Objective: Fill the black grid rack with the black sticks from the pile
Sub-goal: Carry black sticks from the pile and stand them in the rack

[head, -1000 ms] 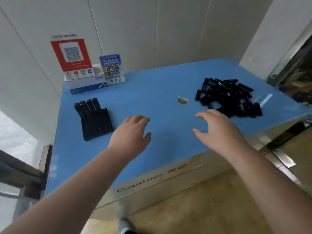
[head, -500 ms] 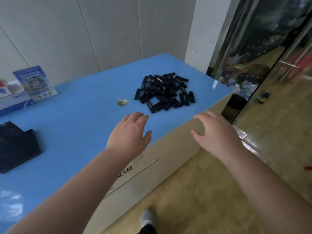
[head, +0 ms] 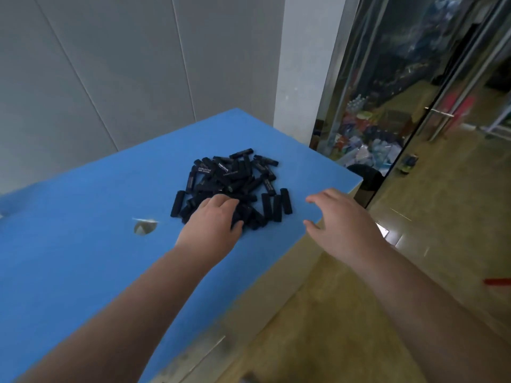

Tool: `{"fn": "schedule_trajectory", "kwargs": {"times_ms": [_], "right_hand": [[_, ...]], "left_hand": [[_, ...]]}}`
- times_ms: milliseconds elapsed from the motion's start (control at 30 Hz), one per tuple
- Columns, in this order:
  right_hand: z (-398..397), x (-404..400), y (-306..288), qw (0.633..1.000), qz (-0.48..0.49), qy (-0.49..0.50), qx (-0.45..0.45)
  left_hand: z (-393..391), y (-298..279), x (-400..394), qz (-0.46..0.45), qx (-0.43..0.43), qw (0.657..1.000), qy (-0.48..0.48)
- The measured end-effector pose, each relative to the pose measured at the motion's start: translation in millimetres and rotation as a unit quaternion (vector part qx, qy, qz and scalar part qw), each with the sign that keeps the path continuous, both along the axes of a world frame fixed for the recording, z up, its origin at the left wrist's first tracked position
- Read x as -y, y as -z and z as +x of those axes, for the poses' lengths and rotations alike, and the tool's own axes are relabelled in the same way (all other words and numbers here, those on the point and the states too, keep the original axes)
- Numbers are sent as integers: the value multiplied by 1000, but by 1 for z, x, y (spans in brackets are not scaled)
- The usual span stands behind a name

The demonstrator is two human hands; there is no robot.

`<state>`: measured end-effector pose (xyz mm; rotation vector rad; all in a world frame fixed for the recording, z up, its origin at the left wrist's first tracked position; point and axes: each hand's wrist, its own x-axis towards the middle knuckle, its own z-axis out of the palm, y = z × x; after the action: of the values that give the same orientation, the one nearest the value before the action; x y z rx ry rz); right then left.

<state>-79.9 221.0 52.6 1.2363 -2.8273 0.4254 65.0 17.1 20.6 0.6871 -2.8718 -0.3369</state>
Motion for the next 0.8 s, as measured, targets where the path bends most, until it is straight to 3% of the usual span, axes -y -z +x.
{"fn": "schedule_trajectory", "kwargs": {"times_ms": [433,800], "right_hand": [[-90,69,16,996,9,-82,25],[-156,119,30,978,5,-202,52]], "left_hand": [[-83,12,45,-18,32,999,-34],[-133,18,61,-10,170,977,-126]]}}
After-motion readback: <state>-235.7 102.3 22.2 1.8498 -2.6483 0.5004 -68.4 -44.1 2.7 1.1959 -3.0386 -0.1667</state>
